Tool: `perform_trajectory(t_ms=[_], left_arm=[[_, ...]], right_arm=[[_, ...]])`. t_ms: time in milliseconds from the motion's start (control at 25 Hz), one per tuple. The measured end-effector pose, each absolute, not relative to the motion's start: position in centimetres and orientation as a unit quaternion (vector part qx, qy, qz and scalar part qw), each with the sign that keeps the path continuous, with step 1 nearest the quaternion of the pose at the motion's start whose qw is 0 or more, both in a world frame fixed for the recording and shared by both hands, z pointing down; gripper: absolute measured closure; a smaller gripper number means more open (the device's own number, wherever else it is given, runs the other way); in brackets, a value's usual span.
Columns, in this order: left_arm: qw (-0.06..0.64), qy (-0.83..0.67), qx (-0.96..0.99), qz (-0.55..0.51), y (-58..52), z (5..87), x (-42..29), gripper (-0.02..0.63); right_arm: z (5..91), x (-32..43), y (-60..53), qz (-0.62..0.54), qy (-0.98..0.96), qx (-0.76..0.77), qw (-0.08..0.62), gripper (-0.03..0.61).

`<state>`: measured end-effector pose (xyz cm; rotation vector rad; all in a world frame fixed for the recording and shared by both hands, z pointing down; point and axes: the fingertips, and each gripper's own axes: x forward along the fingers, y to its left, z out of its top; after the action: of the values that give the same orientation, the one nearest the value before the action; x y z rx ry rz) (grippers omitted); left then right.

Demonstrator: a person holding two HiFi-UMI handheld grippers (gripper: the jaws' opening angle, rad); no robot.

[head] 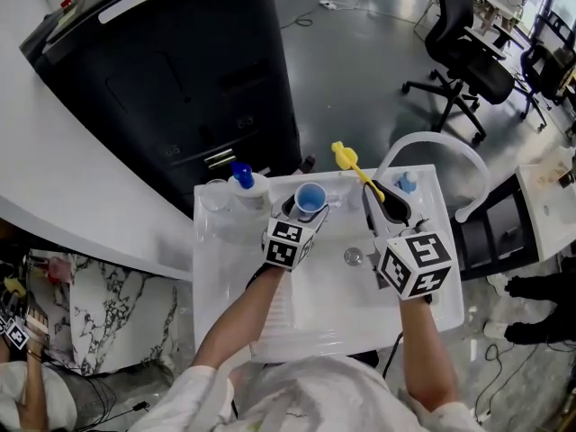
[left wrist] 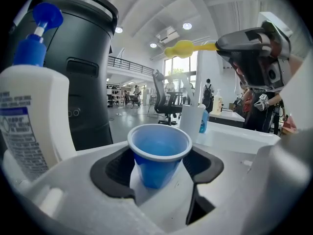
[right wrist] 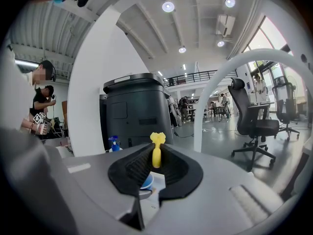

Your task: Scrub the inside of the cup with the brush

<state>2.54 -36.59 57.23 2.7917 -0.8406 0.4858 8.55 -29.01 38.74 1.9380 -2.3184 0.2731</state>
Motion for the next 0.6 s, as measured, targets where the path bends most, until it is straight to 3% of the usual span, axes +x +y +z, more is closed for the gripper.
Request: perform_trajectory(t_ms=[600], left_arm=[[0.041, -0.271, 0.953, 0.133, -34.9, 49.9, 0.3, 0.31]], right_arm=[[37.4, 7.5, -28.0, 0.081, -0.769, 0.631, 0.059, 0.546]])
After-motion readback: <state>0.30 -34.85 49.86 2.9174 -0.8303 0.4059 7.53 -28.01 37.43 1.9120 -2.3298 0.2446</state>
